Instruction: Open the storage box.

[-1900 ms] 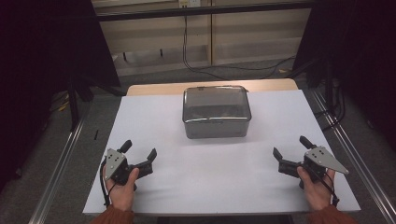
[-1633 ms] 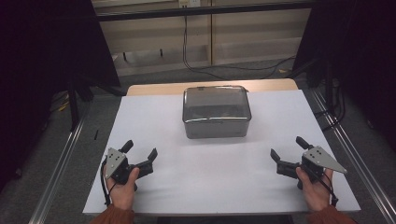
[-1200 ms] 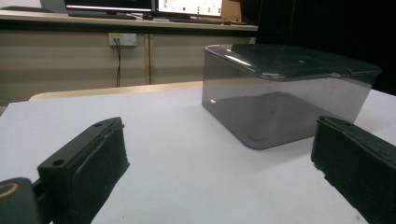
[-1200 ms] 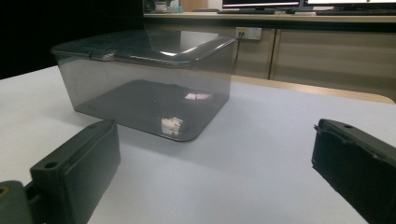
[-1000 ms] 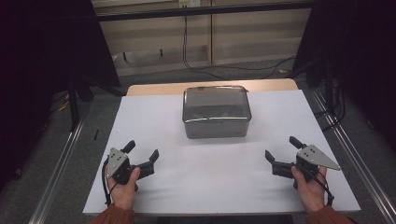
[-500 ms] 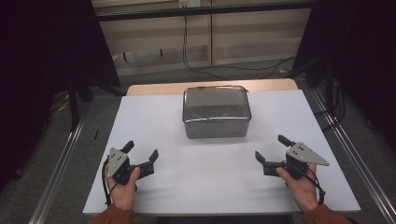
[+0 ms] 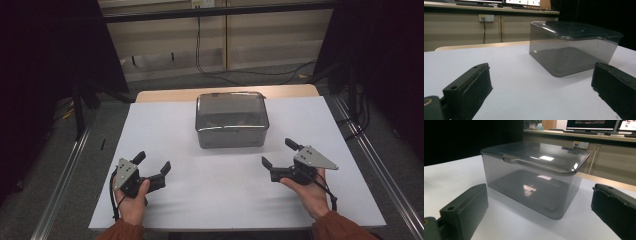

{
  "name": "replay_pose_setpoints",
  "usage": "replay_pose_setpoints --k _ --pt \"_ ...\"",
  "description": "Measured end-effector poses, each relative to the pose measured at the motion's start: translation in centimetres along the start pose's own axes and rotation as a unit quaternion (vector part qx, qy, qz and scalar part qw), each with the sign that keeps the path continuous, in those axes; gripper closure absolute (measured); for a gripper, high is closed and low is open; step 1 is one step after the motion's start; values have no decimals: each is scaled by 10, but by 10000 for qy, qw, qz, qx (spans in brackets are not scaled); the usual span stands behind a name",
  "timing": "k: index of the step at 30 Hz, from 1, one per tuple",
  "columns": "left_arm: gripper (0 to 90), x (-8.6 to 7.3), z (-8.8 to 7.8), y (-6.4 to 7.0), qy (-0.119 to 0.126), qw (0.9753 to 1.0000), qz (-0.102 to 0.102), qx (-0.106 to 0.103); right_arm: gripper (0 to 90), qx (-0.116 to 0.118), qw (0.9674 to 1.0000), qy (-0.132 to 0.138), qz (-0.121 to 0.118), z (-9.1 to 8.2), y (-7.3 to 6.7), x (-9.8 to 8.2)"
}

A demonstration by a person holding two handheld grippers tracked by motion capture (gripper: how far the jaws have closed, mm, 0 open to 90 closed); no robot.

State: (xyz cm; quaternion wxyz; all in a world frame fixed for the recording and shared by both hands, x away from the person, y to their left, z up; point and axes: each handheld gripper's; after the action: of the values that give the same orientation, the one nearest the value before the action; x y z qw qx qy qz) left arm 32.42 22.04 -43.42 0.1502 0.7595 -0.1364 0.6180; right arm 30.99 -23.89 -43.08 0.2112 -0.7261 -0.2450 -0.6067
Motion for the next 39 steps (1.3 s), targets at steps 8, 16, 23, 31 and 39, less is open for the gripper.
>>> replay_pose_setpoints --k 8,16,23,31,39 --pt "23 0 0 4 -44 9999 50 -113 3 67 10000 45 -44 11 -1 8" --pt "31 1 -1 3 -124 9998 27 -173 9 176 9997 58 -148 21 -2 16" --pt "39 0 0 3 -196 9996 99 -160 46 213 9994 119 -226 33 -5 24" --pt "40 0 1 2 -242 9995 -19 -203 37 191 9975 -129 -665 48 -8 31" --pt "41 0 3 -2 -284 9992 -97 -247 59 68 9888 -290 -1463 59 -12 40"
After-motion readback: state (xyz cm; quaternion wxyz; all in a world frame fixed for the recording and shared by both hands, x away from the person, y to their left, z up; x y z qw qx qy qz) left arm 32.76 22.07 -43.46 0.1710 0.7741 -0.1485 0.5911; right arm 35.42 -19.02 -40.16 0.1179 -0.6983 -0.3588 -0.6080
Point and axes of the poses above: each handheld gripper's, and its own axes: z roughly forward along the jaws, x roughly out of its top, y roughly to its right, and after that the axes turned 8 degrees about x, right-handed
